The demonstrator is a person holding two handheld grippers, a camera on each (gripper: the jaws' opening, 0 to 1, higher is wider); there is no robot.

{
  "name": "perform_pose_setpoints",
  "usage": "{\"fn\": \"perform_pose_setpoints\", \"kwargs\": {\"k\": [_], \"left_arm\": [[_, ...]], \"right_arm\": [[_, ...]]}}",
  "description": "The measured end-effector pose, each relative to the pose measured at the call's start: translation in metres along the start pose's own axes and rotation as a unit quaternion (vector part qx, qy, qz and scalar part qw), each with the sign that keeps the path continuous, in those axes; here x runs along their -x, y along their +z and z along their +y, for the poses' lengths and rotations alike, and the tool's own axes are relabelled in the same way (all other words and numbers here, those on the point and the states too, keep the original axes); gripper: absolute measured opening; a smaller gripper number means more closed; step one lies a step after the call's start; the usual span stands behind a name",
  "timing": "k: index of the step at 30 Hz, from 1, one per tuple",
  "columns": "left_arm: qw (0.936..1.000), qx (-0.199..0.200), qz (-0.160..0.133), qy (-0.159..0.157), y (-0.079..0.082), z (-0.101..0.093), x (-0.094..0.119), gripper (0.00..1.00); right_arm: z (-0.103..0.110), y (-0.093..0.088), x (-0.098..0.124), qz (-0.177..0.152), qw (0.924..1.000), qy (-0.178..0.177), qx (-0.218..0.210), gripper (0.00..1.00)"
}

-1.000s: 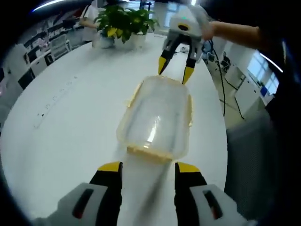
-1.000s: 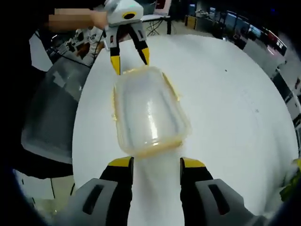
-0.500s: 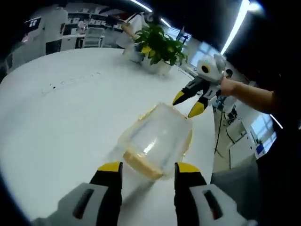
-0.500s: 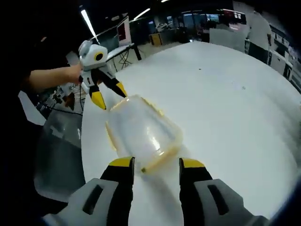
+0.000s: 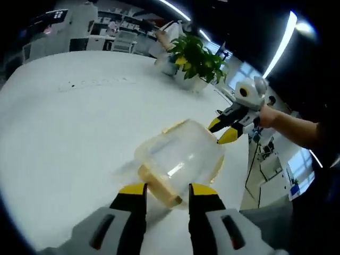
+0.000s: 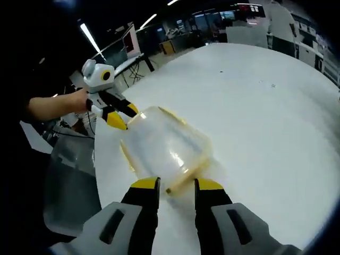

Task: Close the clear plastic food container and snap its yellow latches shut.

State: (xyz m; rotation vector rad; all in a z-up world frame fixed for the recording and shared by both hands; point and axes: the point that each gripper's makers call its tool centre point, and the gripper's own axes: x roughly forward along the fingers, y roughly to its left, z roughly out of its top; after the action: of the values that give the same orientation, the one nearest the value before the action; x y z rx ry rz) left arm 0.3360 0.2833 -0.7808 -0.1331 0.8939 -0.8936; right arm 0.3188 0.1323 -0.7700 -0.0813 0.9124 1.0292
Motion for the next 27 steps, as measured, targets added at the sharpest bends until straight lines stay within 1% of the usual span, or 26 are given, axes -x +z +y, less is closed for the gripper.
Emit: {"fn": "perform_pose_setpoints", "kwargs": {"k": [1, 2, 3, 4, 5, 6, 7, 8, 9, 10, 11, 12, 14, 16, 17, 18, 19, 21, 22, 23, 25, 27], "left_arm": [[1.0, -0.002, 0.0, 0.001, 0.0, 0.0, 0.0, 0.23], [1.0, -0.004, 0.001, 0.004, 0.0, 0.0, 0.0, 0.23], [1.0, -0.003, 0.001, 0.005, 0.0, 0.0, 0.0, 0.22], [1.0, 0.002, 0.0, 0.006, 0.001, 0.0, -0.001, 0.22], [1.0, -0.002, 0.001, 0.007, 0.001, -0.001, -0.001, 0.22], [0.9999, -0.01, 0.002, 0.009, 0.002, 0.0, -0.001, 0.21], [1.0, -0.007, 0.002, 0.005, 0.002, 0.001, -0.002, 0.19], [0.9998, 0.009, 0.013, 0.007, -0.003, 0.002, -0.002, 0.19], [0.9999, -0.011, 0.009, 0.004, 0.0, 0.005, -0.003, 0.19], [0.9995, -0.024, 0.018, 0.002, 0.0, 0.005, -0.003, 0.19], [0.9997, -0.02, 0.015, -0.002, 0.004, 0.003, -0.004, 0.19], [0.9996, -0.015, 0.023, -0.003, 0.004, 0.003, -0.001, 0.19], [0.9993, -0.024, 0.029, -0.006, 0.005, 0.002, 0.001, 0.19], [0.9992, -0.022, 0.033, -0.006, 0.006, 0.0, 0.001, 0.19], [0.999, -0.03, 0.035, -0.003, 0.005, -0.004, 0.003, 0.19], [0.999, -0.027, 0.035, -0.004, 0.005, -0.005, 0.003, 0.19], [0.9992, -0.008, 0.037, -0.011, 0.005, 0.0, 0.003, 0.2], [0.9992, -0.012, 0.035, -0.012, 0.004, 0.002, 0.002, 0.2], [0.9993, -0.014, 0.032, -0.012, 0.004, 0.003, 0.003, 0.2], [0.9999, -0.001, 0.017, 0.001, 0.005, 0.005, 0.002, 0.2], [0.9998, -0.007, 0.012, 0.011, 0.003, 0.003, 0.003, 0.2], [0.9998, 0.001, 0.009, 0.02, 0.003, 0.005, 0.004, 0.2]], "right_arm": [[0.0, 0.001, 0.0, -0.001, 1.0, -0.001, 0.005, 0.22], [-0.001, 0.002, 0.0, -0.006, 0.9998, -0.004, 0.019, 0.21], [-0.001, 0.0, 0.001, -0.01, 0.9991, 0.003, 0.04, 0.21], [-0.003, 0.0, 0.002, -0.011, 0.9993, 0.006, 0.035, 0.19], [-0.005, 0.0, 0.002, -0.013, 0.9992, 0.009, 0.037, 0.17], [-0.007, 0.002, 0.0, -0.014, 0.9995, 0.01, 0.027, 0.16], [-0.007, 0.003, 0.0, -0.011, 0.9995, 0.009, 0.027, 0.15], [-0.006, 0.004, -0.001, -0.007, 0.9993, 0.011, 0.034, 0.14], [-0.005, 0.005, -0.001, -0.009, 0.9995, 0.012, 0.027, 0.14], [-0.005, 0.004, 0.0, -0.012, 0.9995, 0.014, 0.027, 0.14], [-0.004, 0.005, 0.0, -0.022, 0.9995, 0.016, 0.017, 0.14], [-0.001, 0.004, -0.001, -0.031, 0.9993, 0.022, 0.007, 0.14], [-0.005, 0.002, 0.0, -0.034, 0.9992, 0.021, 0.0, 0.14], [-0.004, 0.002, -0.002, -0.038, 0.999, 0.019, -0.009, 0.14], [-0.001, 0.001, -0.002, -0.038, 0.999, 0.017, -0.014, 0.14], [0.001, 0.0, -0.002, -0.037, 0.9991, 0.013, -0.015, 0.15], [0.006, -0.003, -0.002, -0.033, 0.999, 0.011, -0.027, 0.15], [0.012, -0.006, -0.002, -0.031, 0.999, 0.007, -0.033, 0.15], [0.01, -0.007, -0.003, -0.035, 0.9987, -0.001, -0.036, 0.15], [0.007, -0.006, -0.004, -0.046, 0.9972, -0.023, -0.055, 0.16], [0.007, -0.006, -0.004, -0.048, 0.997, -0.025, -0.054, 0.16], [0.005, -0.007, -0.005, -0.057, 0.9963, -0.023, -0.061, 0.16]]}}
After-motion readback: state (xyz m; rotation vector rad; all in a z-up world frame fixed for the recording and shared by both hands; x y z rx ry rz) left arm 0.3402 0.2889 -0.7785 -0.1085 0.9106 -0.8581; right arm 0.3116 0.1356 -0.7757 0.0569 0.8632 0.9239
